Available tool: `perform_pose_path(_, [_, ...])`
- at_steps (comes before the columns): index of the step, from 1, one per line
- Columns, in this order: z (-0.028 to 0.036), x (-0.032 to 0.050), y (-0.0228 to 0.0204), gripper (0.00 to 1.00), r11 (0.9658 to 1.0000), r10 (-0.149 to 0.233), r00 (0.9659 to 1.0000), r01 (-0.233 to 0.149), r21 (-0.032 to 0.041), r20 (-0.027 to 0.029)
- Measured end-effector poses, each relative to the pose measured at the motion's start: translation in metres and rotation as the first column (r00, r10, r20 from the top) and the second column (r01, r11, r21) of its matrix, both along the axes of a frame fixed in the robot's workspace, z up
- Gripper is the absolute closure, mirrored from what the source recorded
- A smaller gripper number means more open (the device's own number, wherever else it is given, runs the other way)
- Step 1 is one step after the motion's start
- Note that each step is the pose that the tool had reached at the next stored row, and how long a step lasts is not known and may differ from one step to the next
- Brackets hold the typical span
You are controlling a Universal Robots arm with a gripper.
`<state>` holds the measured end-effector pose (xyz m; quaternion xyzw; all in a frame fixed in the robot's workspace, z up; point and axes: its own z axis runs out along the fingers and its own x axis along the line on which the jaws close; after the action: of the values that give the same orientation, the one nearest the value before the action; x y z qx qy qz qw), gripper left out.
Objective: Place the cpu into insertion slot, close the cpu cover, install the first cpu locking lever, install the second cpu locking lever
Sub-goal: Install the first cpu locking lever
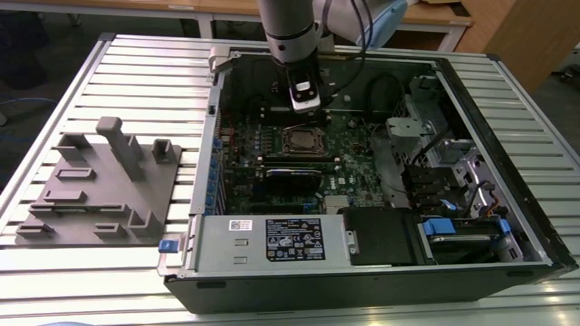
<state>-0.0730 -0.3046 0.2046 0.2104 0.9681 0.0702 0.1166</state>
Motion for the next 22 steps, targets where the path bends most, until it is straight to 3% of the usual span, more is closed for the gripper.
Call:
perform_pose_path(13, [-0.0115, 0.0043, 0.0, 0.9, 0.9991, -0.002, 1.0, 0.002, -0.0415, 0.0001])
perform_pose_path(19, [-0.012, 0.0042, 0.0007, 0.9, 0.9991, -0.002, 1.0, 0.002, -0.0422, 0.0001])
perform_pose_path(20, [-0.0121, 0.0042, 0.0007, 0.9, 0.9992, -0.002, 1.0, 0.002, -0.0393, 0.0002])
perform_pose_path(22, [-0.0123, 0.0042, 0.0006, 0.9, 0.9998, -0.002, 1.0, 0.002, -0.0222, -0.0001])
